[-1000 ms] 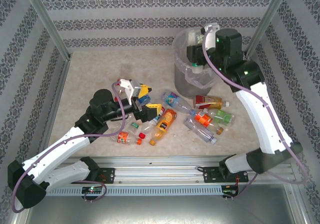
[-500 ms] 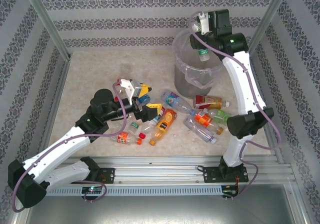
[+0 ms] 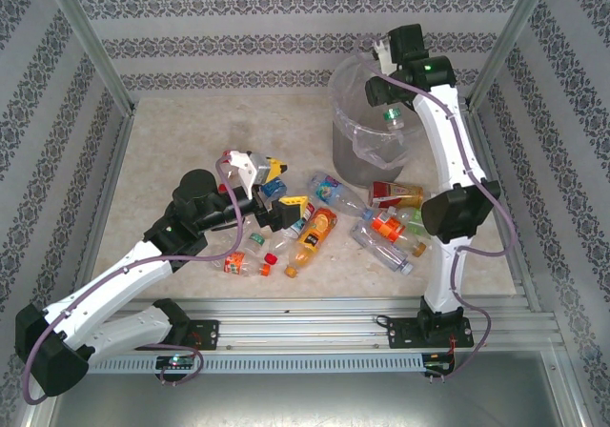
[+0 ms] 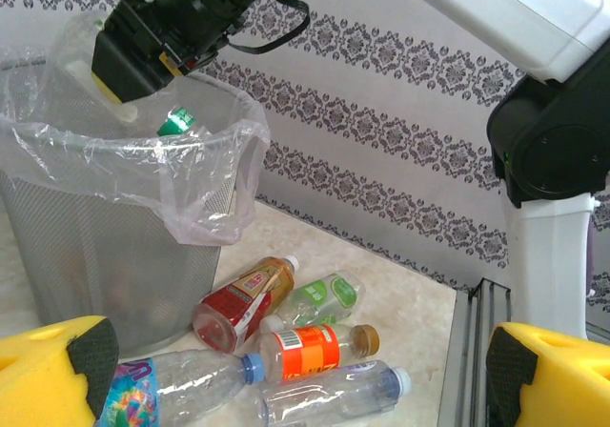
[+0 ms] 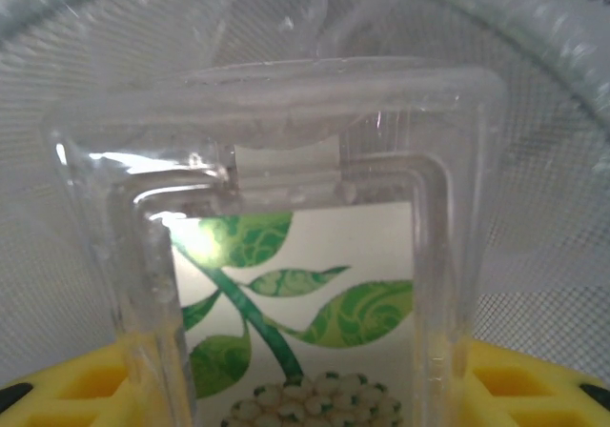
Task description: Put the plastic bottles in the bin
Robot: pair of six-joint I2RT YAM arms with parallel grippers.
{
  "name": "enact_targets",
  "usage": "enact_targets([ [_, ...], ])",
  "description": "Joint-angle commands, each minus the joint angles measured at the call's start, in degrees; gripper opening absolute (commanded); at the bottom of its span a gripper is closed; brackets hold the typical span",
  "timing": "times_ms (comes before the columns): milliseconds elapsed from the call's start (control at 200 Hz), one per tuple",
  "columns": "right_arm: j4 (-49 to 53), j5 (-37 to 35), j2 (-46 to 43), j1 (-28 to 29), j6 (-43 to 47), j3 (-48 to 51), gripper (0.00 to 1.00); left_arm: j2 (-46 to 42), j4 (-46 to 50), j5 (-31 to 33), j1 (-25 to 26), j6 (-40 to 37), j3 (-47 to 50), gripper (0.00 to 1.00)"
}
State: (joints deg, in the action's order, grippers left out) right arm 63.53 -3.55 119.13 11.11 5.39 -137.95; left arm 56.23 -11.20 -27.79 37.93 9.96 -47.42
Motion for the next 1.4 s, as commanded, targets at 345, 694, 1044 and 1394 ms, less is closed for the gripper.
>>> enact_targets([
  [345,3.43,0.68,6.19,-1.96,1.13,-0.13,0.57,0.72,2.28,1.86,0.52,-3.04,-0.58,1.00],
  [694,3.49,-1.24,5.92,-2.28,0.38,-0.39,0.75,1.11,2.66,1.86,0.48,-3.19,-0.80,1.00],
  [1044,2.83,-0.07,1.37,-2.29,-1.88,-0.57,0.84,1.30,3.00,1.60,0.48,-3.28,-1.01,1.00],
  [1394,-2.53,-4.05,-7.69,-1.41,-9.77,1.96,0.98,2.27,4.35,2.04,0.48,-2.72,-1.97,1.00],
])
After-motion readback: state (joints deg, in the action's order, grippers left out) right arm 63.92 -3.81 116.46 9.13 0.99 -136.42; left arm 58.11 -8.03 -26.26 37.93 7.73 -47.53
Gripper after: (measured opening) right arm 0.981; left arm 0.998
